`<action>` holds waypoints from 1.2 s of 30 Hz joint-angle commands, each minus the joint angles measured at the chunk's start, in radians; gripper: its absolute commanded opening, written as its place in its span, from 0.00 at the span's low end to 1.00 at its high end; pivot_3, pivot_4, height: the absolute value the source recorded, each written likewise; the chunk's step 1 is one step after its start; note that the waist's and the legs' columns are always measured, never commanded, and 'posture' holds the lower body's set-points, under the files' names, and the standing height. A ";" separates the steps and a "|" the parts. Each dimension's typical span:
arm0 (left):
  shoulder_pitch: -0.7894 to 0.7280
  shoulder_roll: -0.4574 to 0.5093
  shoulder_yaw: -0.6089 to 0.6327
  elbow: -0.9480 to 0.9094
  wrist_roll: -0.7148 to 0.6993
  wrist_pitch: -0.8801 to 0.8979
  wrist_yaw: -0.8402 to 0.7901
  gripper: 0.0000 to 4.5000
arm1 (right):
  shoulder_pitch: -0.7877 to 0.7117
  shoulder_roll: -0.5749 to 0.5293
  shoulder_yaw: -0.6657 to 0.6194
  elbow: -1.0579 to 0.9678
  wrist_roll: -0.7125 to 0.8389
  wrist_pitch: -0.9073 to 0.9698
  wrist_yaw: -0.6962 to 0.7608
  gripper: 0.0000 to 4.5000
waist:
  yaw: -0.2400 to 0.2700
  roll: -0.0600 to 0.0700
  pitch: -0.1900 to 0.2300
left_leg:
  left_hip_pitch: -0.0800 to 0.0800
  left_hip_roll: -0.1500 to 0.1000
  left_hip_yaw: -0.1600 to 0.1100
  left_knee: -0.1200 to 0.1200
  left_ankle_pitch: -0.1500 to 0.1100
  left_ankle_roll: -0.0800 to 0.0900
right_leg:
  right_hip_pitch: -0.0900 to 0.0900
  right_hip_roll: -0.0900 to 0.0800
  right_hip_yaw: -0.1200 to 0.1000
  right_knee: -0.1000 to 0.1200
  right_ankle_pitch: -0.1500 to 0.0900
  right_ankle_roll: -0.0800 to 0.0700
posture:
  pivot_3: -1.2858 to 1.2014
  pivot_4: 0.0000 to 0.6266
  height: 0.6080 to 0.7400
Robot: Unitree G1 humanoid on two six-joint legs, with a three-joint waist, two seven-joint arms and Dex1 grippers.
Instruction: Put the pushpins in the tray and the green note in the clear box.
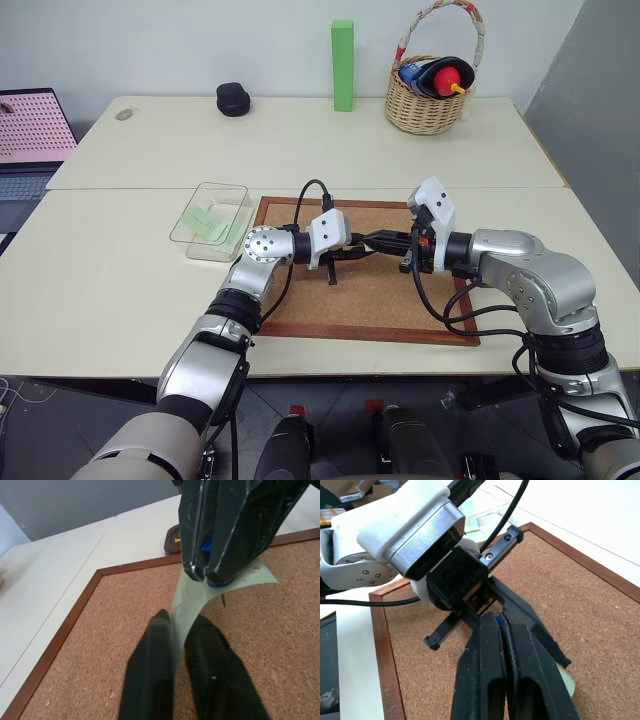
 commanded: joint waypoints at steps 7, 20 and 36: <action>0.001 -0.005 0.002 -0.026 -0.004 0.003 -0.023 0.01 | -0.026 -0.005 -0.028 -0.038 0.025 -0.005 -0.010 0.00 | 0.000 0.000 0.000 | 0.000 0.000 0.000 0.000 0.000 0.000 | 0.000 0.000 0.000 0.000 0.000 0.000 | 0.52 0.24 1.00; 0.017 -0.009 0.005 -0.038 -0.006 0.016 -0.025 0.01 | -0.070 -0.047 -0.102 0.005 0.048 -0.001 -0.023 0.00 | 0.000 0.000 0.000 | 0.000 0.000 0.000 0.001 0.000 0.000 | 0.000 0.000 0.000 0.001 0.000 0.000 | 0.52 0.24 1.00; 0.181 0.051 0.005 -0.354 -0.005 0.176 0.056 0.01 | 0.288 -0.362 -0.282 0.052 -0.072 -0.102 -0.020 0.00 | 0.003 0.000 0.000 | 0.001 0.000 0.001 0.001 0.000 0.000 | 0.001 0.000 0.001 0.001 0.000 0.000 | 0.52 0.24 1.00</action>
